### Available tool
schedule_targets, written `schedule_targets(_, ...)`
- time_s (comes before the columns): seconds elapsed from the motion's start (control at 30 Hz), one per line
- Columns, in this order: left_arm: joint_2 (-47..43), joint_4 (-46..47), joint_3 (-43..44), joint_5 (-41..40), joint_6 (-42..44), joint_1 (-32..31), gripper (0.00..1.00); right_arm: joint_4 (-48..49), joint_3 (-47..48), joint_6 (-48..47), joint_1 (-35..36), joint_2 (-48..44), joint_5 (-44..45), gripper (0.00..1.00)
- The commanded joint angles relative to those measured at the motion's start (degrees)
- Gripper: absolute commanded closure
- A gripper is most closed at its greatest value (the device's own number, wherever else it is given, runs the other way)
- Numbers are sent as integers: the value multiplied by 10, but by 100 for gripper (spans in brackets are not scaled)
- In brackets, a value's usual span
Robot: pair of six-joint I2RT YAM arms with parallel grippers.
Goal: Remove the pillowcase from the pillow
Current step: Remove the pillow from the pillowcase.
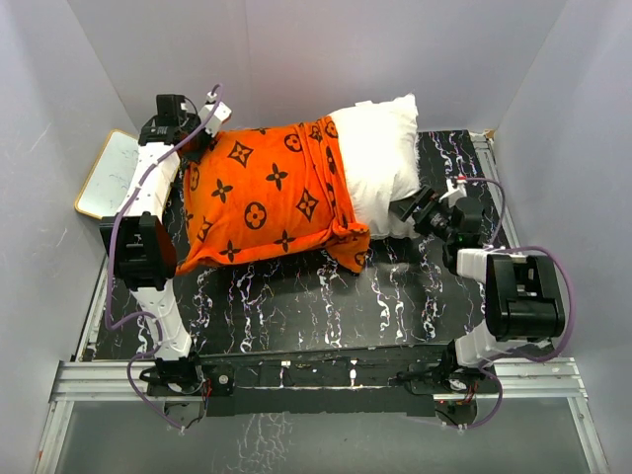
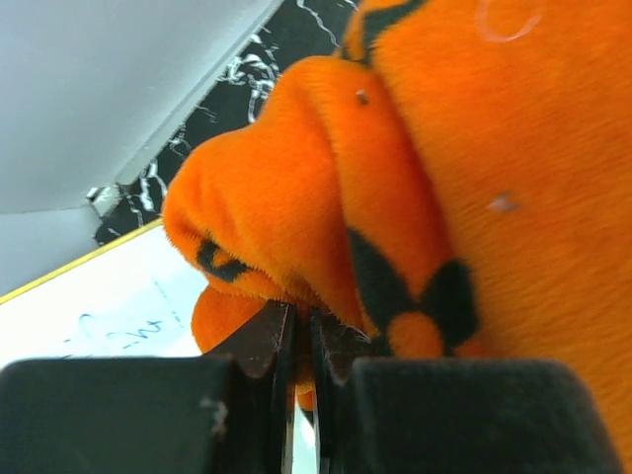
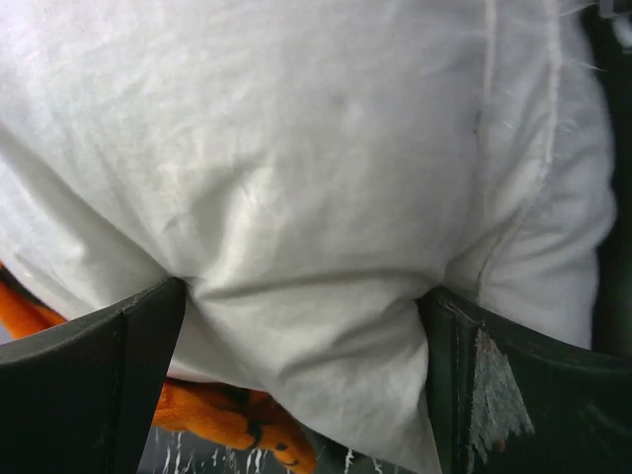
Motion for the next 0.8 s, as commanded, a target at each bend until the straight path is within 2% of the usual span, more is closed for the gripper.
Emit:
schedule_targets(0.0, -60, -18, -58, 76, -16, -42, 100, 106, 31, 43, 55, 29, -101, 2)
schedule_targets(0.1, -73, -35, -53, 102, -24, -48, 100, 140, 43, 67, 62, 51, -100, 2)
schedule_targets(0.13, -73, -48, -40, 114, -27, -48, 100, 123, 50, 65, 62, 51, -85, 9)
schedule_targets(0.17, -73, -62, -25, 123, -28, -47, 100, 94, 60, 57, 63, 47, -69, 25)
schedule_targets(0.23, -73, -84, 6, 142, -23, -43, 100, 38, 80, 20, 62, 33, -35, 68)
schedule_targets(0.27, -75, -89, 17, 152, -24, -39, 97, 7, 92, 12, 62, 25, -17, 89)
schedule_targets(0.3, -76, -92, 28, 162, -26, -34, 83, -20, 102, -1, 63, 15, -4, 92)
schedule_targets(0.4, -70, -115, 76, 169, -21, -28, 30, -58, 105, -34, 65, -37, 49, 92)
schedule_targets(0.43, -71, -123, 90, 168, -20, -25, 18, -83, 106, -44, 65, -58, 84, 92)
schedule_targets(0.47, -73, -132, 105, 174, -17, -20, 11, -105, 104, -57, 65, -81, 133, 92)
schedule_targets(0.5, -77, -148, 119, 184, -13, -15, 6, -126, 102, -65, 65, -105, 180, 92)
schedule_targets(0.63, -114, -268, 165, 238, 24, -1, 3, -181, 94, -81, 66, -178, 315, 92)
schedule_targets(0.7, -160, -340, 122, 264, 50, 0, 3, -186, 94, -96, 71, -190, 335, 92)
schedule_targets(0.77, -221, -401, 25, 284, 104, -1, 3, -198, 100, -112, 80, -185, 339, 92)
